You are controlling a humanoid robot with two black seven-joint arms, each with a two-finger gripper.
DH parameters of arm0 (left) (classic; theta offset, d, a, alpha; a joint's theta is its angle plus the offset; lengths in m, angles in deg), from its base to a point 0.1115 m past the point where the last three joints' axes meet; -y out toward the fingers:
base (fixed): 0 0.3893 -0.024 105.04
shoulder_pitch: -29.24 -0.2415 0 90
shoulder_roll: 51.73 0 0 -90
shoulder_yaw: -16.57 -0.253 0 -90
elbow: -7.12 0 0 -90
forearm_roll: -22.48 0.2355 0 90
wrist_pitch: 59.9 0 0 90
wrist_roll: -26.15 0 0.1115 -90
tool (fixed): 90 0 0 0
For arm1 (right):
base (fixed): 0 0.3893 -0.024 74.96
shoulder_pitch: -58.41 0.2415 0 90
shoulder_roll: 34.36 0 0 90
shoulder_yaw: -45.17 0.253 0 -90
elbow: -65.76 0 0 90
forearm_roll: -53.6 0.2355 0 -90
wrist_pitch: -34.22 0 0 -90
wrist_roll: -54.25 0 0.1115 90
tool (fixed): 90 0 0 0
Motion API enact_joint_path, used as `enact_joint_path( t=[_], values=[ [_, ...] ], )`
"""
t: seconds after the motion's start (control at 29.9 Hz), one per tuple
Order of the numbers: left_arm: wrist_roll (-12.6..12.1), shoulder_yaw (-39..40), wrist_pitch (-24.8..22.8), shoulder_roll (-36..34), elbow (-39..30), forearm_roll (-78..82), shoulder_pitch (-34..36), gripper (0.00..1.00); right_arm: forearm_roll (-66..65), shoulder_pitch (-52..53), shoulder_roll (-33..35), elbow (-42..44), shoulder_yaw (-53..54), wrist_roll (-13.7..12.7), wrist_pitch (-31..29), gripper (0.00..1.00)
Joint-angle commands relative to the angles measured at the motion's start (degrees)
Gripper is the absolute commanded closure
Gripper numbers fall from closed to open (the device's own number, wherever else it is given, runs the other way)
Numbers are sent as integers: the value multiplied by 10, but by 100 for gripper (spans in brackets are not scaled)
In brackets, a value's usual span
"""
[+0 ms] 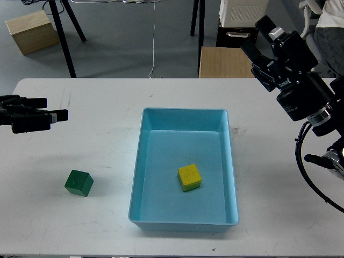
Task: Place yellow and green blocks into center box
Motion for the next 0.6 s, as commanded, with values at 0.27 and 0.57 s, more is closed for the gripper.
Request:
enact_joint_path(
  t=[0.27,0.57],
  values=[
    [0,-105,-3,44,-14,326,-4,0,1,-224,0,-60,160,1,14,1],
    [0,-122,-6,101,28,326,-7,0,41,-300,1,-59,215,1,46,1]
  ],
)
